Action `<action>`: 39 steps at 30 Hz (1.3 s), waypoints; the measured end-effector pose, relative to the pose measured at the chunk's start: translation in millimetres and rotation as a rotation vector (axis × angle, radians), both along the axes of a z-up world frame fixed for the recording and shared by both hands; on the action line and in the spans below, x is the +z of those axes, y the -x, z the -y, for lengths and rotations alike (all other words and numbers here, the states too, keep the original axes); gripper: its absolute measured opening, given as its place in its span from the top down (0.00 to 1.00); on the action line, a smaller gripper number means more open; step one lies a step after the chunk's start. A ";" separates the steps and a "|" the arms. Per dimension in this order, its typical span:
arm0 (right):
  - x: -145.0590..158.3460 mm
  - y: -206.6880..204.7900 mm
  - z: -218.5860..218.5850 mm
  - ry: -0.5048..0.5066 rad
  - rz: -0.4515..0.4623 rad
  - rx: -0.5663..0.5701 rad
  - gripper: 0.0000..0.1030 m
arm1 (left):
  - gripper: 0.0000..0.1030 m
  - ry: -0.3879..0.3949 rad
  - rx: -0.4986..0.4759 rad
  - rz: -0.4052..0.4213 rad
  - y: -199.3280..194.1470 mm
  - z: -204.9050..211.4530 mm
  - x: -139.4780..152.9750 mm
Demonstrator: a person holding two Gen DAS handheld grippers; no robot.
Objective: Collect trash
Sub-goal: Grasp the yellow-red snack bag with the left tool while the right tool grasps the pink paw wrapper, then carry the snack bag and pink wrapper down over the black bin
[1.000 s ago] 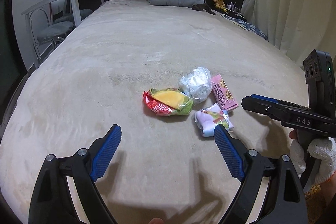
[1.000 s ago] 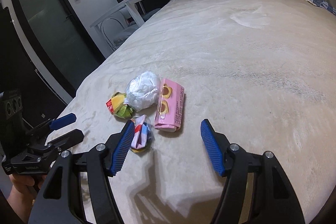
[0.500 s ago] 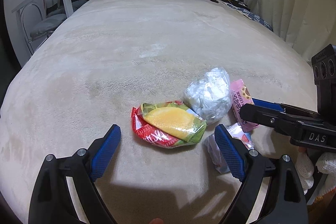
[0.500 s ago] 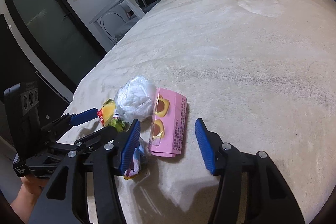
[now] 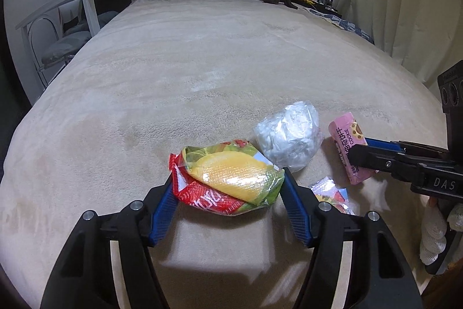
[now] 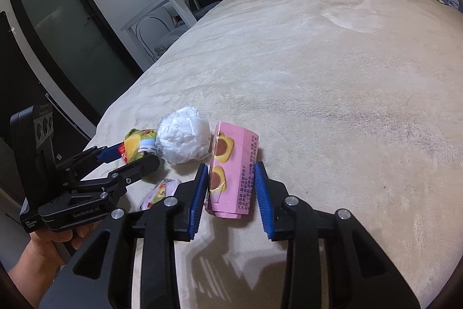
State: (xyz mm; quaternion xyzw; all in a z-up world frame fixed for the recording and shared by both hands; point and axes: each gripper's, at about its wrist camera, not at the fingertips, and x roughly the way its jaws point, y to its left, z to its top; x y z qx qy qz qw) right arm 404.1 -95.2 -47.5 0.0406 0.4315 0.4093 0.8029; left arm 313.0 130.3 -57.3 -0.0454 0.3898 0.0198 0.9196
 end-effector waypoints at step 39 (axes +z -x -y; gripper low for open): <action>30.6 118.7 89.2 -0.047 0.056 -0.065 0.67 | 0.37 0.054 -0.015 0.152 147.0 74.4 57.7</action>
